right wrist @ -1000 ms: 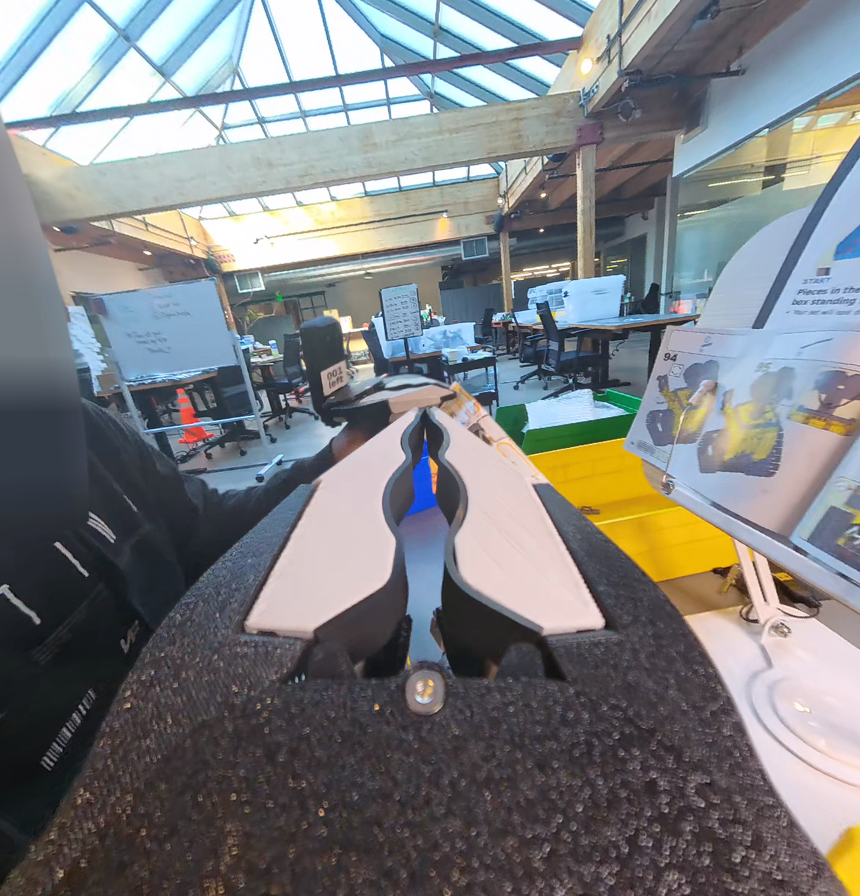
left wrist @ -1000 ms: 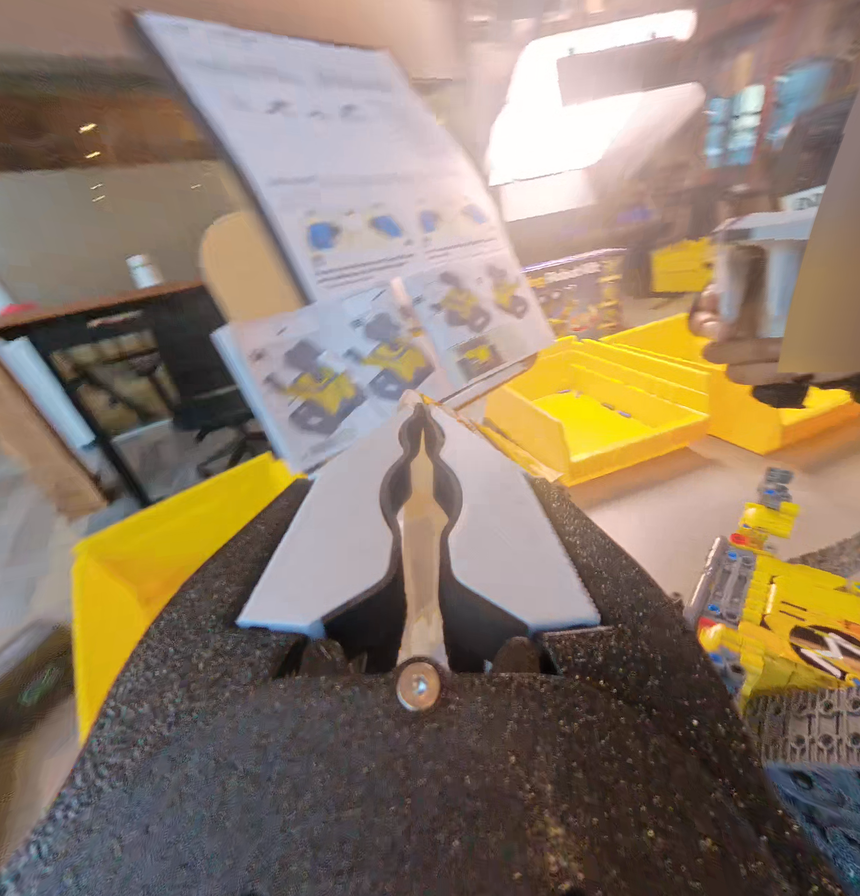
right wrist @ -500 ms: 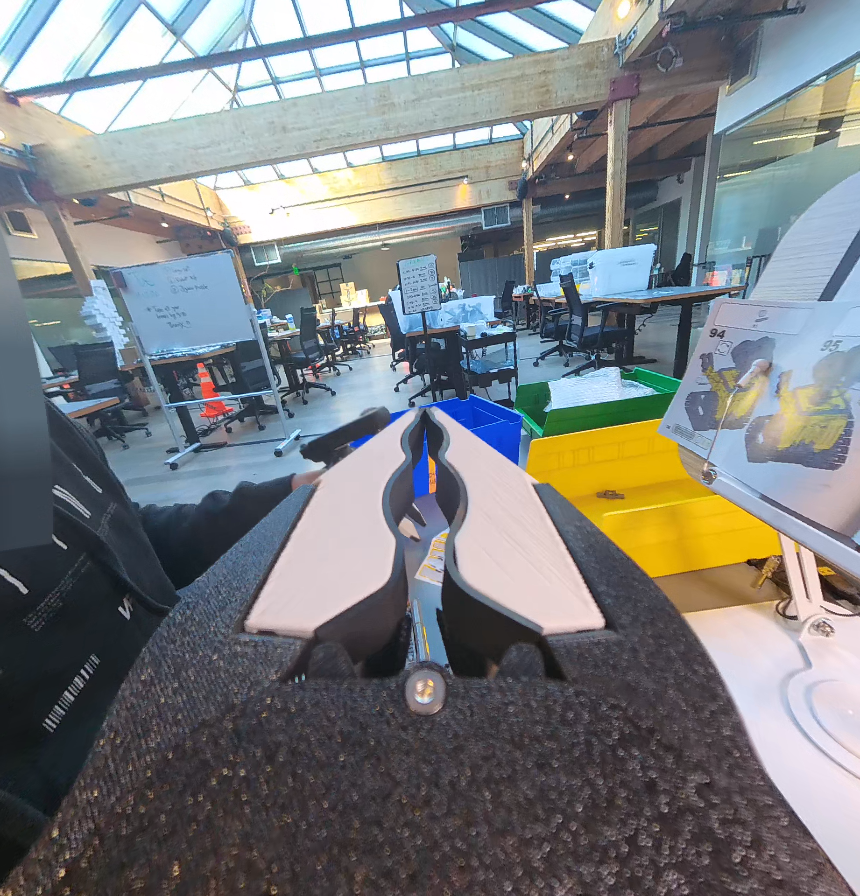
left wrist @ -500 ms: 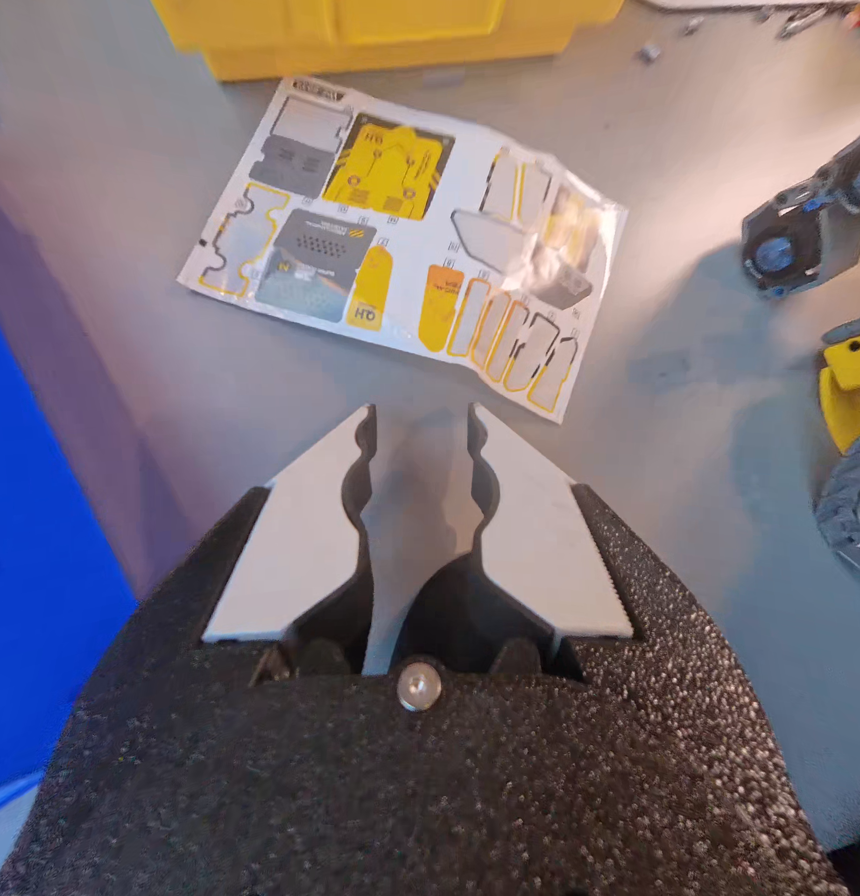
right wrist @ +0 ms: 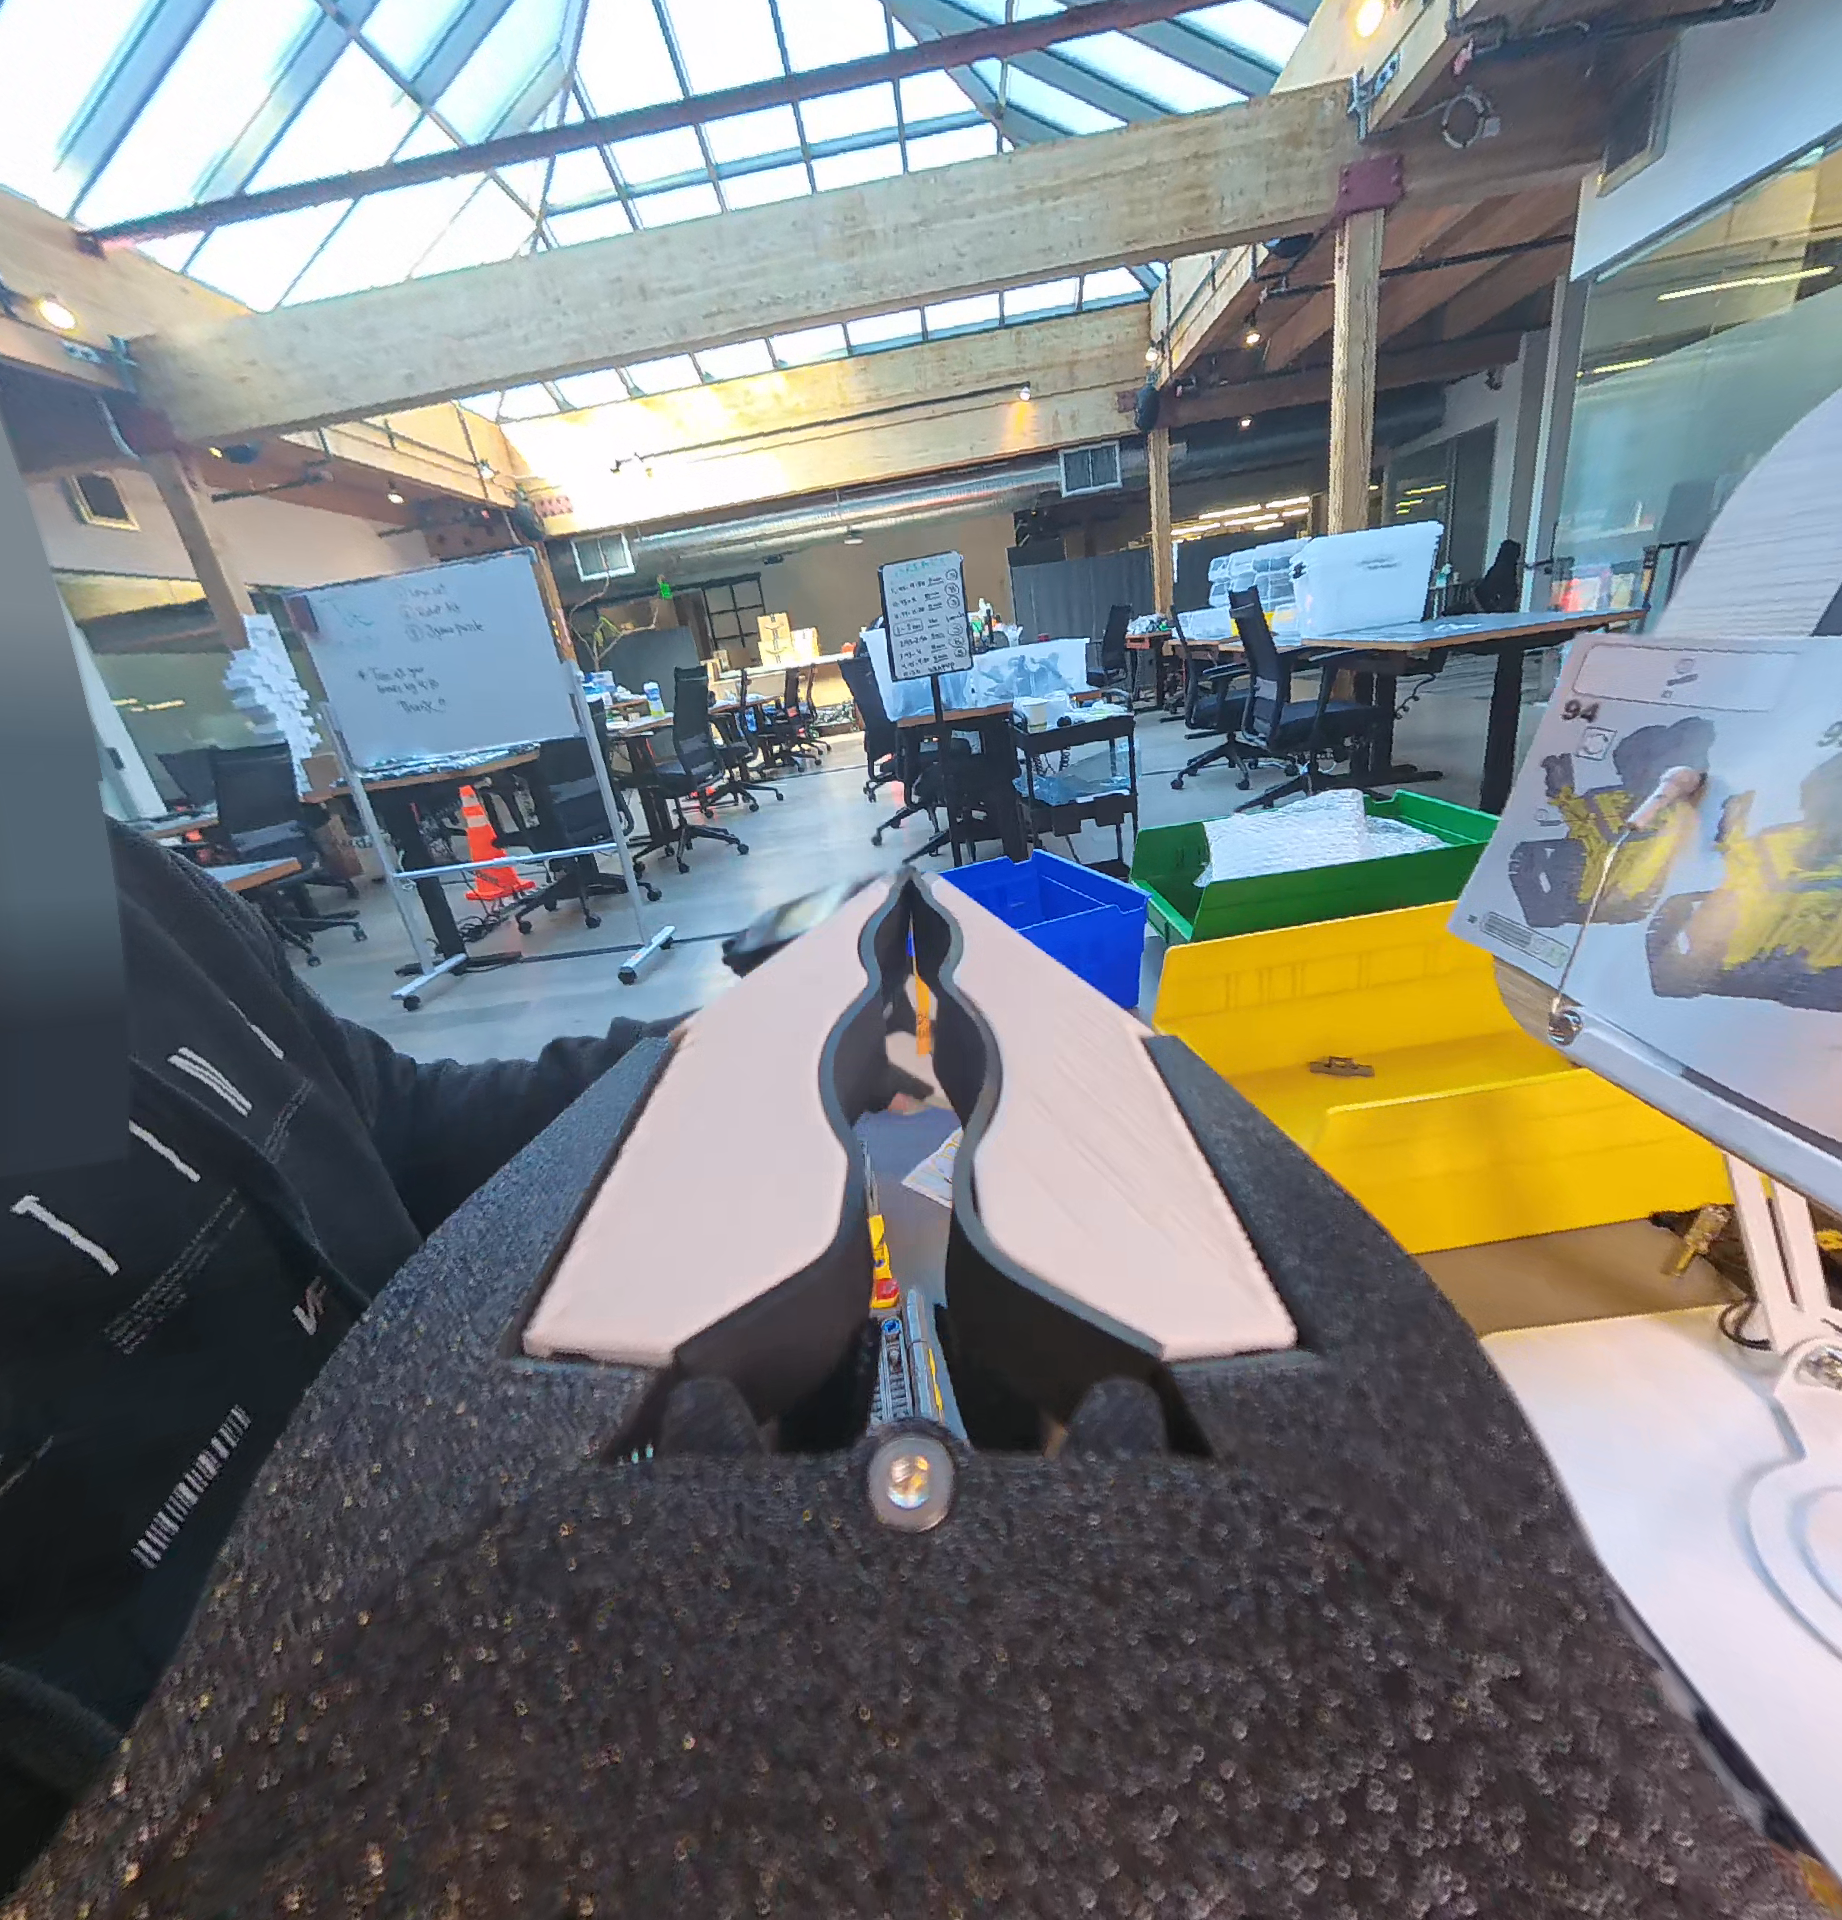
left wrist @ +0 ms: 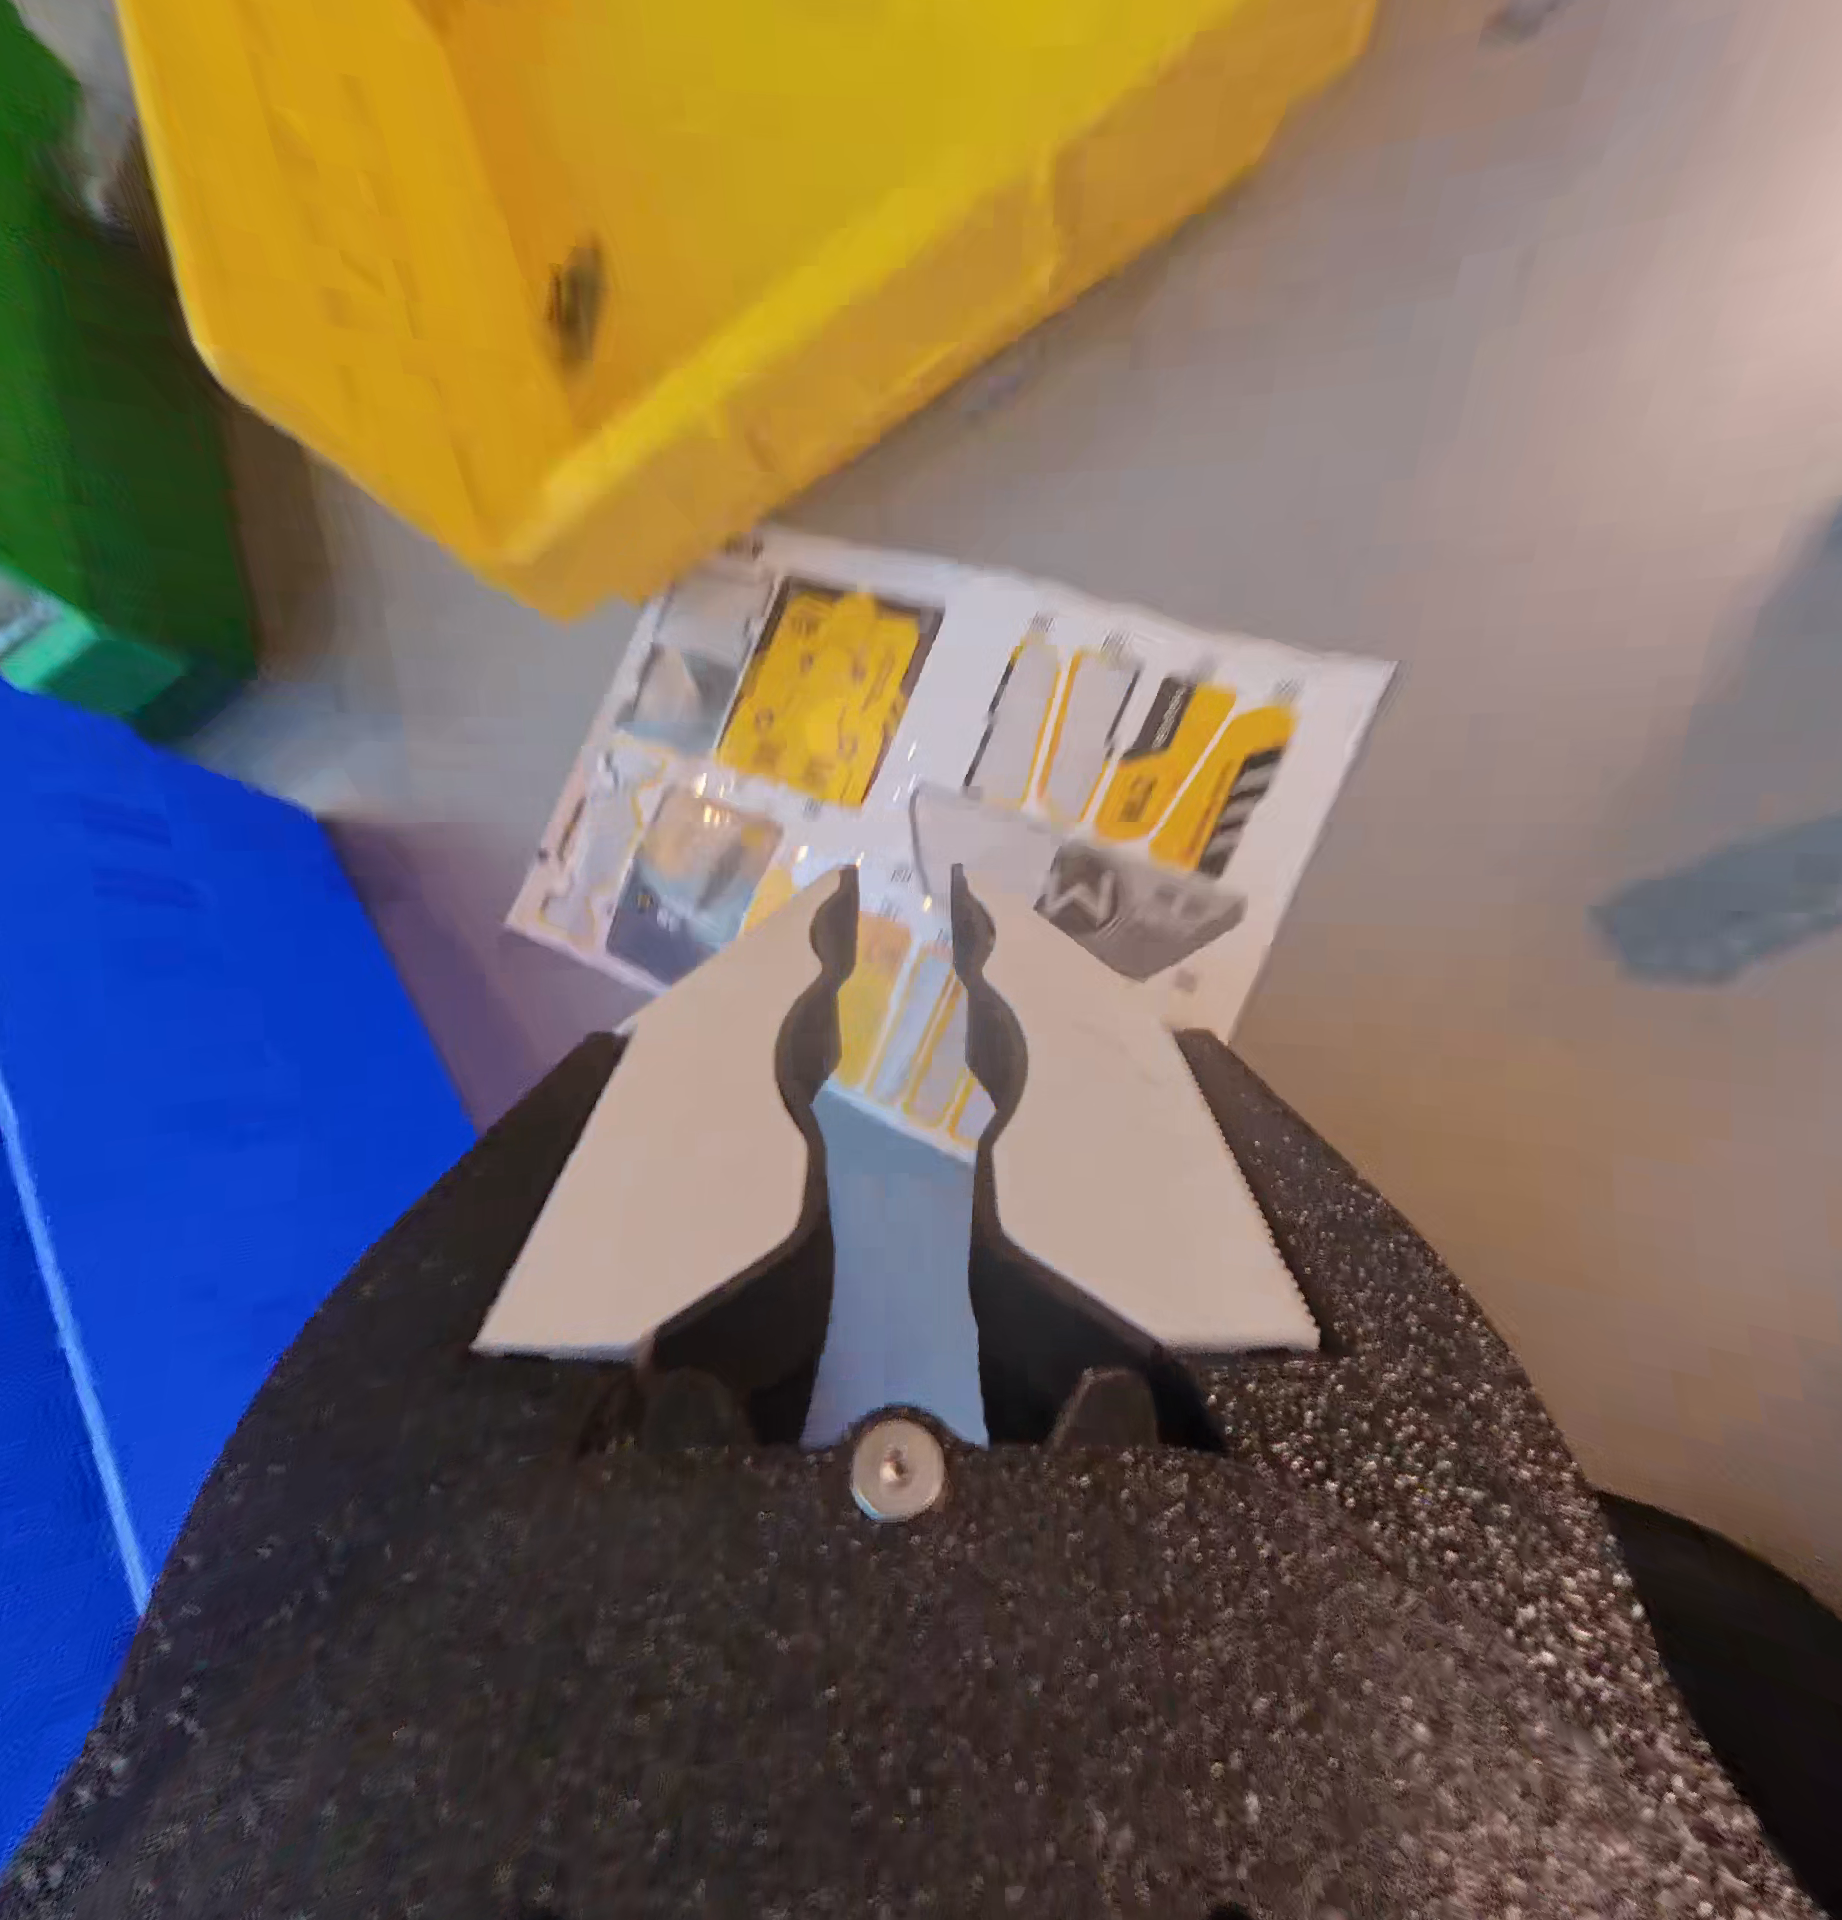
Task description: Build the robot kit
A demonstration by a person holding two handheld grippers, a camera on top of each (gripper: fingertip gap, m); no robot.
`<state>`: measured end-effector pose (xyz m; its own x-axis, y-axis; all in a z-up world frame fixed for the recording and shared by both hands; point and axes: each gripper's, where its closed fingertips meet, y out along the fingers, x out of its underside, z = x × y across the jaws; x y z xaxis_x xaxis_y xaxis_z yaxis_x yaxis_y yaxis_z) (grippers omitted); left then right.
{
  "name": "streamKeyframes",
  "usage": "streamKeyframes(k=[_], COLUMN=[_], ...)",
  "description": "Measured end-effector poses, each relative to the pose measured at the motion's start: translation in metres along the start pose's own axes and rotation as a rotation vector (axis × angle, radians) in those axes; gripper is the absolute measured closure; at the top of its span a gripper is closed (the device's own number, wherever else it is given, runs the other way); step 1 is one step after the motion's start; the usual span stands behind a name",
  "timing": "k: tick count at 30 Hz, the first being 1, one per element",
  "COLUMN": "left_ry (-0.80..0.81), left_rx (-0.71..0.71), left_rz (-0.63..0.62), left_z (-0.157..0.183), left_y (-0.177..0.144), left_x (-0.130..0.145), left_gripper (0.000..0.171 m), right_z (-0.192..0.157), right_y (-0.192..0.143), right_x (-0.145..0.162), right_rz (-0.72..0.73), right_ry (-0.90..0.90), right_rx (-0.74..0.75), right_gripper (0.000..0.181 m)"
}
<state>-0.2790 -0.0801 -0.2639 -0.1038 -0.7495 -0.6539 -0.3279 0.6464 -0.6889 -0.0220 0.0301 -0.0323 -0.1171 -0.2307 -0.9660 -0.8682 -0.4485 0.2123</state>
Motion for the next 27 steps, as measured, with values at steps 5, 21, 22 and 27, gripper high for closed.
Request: streamKeyframes(k=[5,21,22,27], left_ry=[-0.114,0.03,0.036,0.119], left_rx=[0.603,1.283,1.277,1.162], left_rz=[0.553,0.817,0.816,0.832], left_z=[0.089,0.198,0.198,0.196], left_y=[-0.09,-0.169,-0.168,-0.163], left_x=[-0.127,-0.212,-0.212,-0.213], left_gripper=[0.15,0.159,0.162,0.171], right_z=[0.004,-0.02,-0.019,-0.012], right_y=[0.009,0.024,0.023,0.021], right_x=[0.016,0.024,0.024,0.024], right_rz=[0.037,0.099,0.1,0.098], right_ry=[0.16,0.297,0.292,0.264], right_rx=[-0.084,-0.265,-0.262,-0.23], right_gripper=[0.181,0.181,0.181,0.181])
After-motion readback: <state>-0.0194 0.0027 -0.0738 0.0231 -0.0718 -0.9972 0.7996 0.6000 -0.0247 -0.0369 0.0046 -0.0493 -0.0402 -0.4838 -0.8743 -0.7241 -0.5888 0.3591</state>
